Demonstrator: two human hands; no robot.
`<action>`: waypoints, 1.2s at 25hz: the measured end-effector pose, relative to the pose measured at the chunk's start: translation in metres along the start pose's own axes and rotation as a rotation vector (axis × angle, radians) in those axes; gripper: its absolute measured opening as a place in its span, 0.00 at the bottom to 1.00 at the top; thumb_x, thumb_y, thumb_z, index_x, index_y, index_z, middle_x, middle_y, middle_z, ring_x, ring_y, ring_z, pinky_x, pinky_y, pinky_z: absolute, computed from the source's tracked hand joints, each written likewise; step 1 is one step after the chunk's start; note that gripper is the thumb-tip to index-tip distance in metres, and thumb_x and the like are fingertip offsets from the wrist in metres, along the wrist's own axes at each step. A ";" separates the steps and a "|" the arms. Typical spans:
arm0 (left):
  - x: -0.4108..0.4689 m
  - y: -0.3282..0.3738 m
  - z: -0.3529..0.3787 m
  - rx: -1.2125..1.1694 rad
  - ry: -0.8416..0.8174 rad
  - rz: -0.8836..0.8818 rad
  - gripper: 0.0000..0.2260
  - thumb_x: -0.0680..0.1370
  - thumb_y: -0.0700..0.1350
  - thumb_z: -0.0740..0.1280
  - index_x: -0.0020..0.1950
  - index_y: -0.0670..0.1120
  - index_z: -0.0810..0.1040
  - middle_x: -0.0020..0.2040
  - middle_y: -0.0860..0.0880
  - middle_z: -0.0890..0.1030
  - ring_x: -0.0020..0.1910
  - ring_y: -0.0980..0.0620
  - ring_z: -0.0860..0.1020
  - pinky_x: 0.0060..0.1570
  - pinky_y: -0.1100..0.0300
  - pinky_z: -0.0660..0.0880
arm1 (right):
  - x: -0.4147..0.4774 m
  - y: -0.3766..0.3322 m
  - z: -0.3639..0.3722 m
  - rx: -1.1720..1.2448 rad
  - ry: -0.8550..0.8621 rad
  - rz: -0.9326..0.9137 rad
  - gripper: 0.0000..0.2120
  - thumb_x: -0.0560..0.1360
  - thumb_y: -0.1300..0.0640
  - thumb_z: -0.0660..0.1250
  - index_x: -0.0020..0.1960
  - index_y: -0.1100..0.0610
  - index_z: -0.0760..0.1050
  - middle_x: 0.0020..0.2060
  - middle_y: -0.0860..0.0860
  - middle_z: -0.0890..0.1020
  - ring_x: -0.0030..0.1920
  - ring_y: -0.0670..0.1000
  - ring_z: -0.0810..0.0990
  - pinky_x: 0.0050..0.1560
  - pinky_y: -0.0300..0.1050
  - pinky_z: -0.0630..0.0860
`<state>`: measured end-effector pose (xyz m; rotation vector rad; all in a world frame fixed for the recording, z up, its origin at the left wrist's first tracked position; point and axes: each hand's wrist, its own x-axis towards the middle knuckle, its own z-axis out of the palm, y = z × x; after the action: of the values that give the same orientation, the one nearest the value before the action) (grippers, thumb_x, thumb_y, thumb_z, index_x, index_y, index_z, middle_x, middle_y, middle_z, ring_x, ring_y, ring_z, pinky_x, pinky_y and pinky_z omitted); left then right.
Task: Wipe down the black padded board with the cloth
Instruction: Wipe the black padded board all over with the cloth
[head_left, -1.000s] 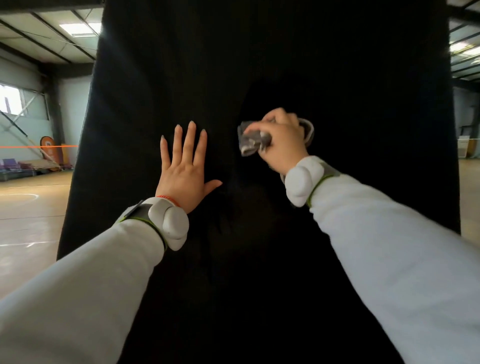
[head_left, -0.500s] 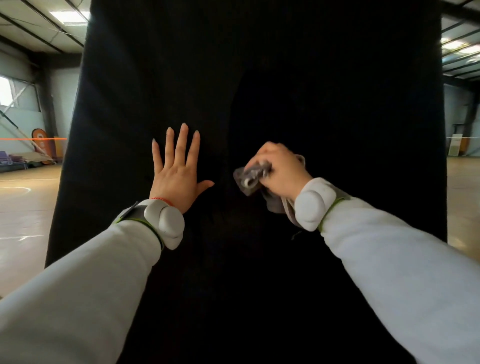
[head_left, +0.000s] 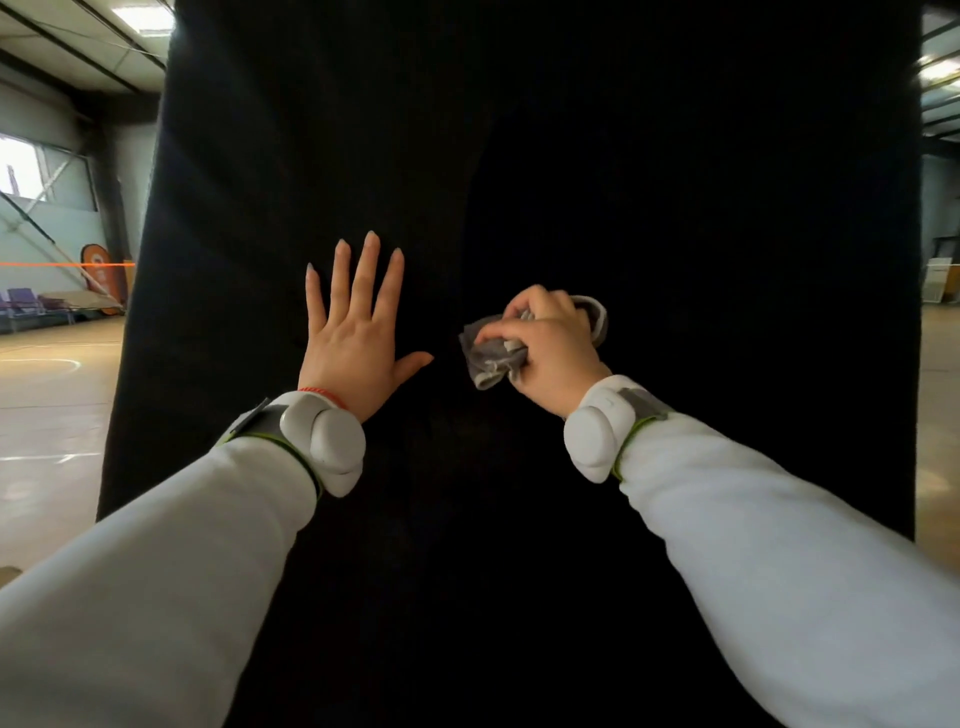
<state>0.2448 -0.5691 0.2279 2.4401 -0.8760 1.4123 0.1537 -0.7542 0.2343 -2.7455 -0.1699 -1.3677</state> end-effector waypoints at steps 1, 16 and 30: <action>-0.005 0.001 0.002 0.004 -0.005 0.000 0.43 0.73 0.59 0.66 0.77 0.45 0.43 0.77 0.42 0.42 0.75 0.41 0.38 0.71 0.42 0.36 | -0.008 0.001 0.002 -0.011 -0.023 -0.015 0.13 0.69 0.61 0.69 0.52 0.49 0.81 0.52 0.51 0.73 0.55 0.55 0.67 0.52 0.47 0.58; -0.023 0.001 0.018 -0.003 -0.002 -0.006 0.41 0.75 0.60 0.61 0.75 0.46 0.39 0.76 0.42 0.40 0.72 0.45 0.34 0.69 0.44 0.33 | 0.006 -0.002 0.009 0.031 0.192 -0.017 0.19 0.63 0.61 0.67 0.53 0.51 0.81 0.52 0.55 0.75 0.51 0.60 0.71 0.50 0.52 0.67; -0.036 0.003 0.025 0.000 -0.034 -0.016 0.41 0.76 0.59 0.62 0.73 0.47 0.36 0.76 0.42 0.39 0.73 0.42 0.35 0.69 0.44 0.32 | 0.025 -0.006 -0.025 0.003 0.176 0.137 0.19 0.69 0.64 0.65 0.57 0.49 0.79 0.57 0.52 0.71 0.58 0.56 0.67 0.60 0.52 0.64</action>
<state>0.2480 -0.5683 0.1835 2.4729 -0.8621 1.3695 0.1479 -0.7491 0.2699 -2.5624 0.0256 -1.5584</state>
